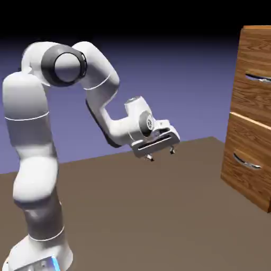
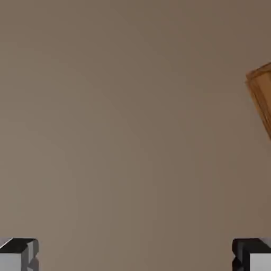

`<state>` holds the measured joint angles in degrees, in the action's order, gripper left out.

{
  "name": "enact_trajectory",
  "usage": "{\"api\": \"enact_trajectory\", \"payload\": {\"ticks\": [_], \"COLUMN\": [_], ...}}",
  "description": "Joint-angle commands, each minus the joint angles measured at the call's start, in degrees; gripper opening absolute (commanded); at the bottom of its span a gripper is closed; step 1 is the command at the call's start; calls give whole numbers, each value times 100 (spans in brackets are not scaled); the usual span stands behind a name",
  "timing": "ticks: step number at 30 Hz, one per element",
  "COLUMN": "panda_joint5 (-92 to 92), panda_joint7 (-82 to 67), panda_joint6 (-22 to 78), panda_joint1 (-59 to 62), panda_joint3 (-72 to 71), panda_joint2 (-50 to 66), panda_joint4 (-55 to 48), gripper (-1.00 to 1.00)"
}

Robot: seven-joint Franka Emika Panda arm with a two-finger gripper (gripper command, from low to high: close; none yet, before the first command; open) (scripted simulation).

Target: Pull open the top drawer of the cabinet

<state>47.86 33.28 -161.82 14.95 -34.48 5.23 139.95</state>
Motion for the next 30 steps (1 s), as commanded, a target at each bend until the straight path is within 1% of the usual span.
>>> {"api": "enact_trajectory", "payload": {"ticks": [1, 30], "panda_joint5": [249, 7476], "panda_joint7": [-48, -1433], "panda_joint6": [64, 1903], "panda_joint1": [100, 2487], "panda_joint3": [-180, -5385], "panda_joint2": [198, 5920], "panda_joint4": [-110, -3288], "gripper": [0, 0]}}
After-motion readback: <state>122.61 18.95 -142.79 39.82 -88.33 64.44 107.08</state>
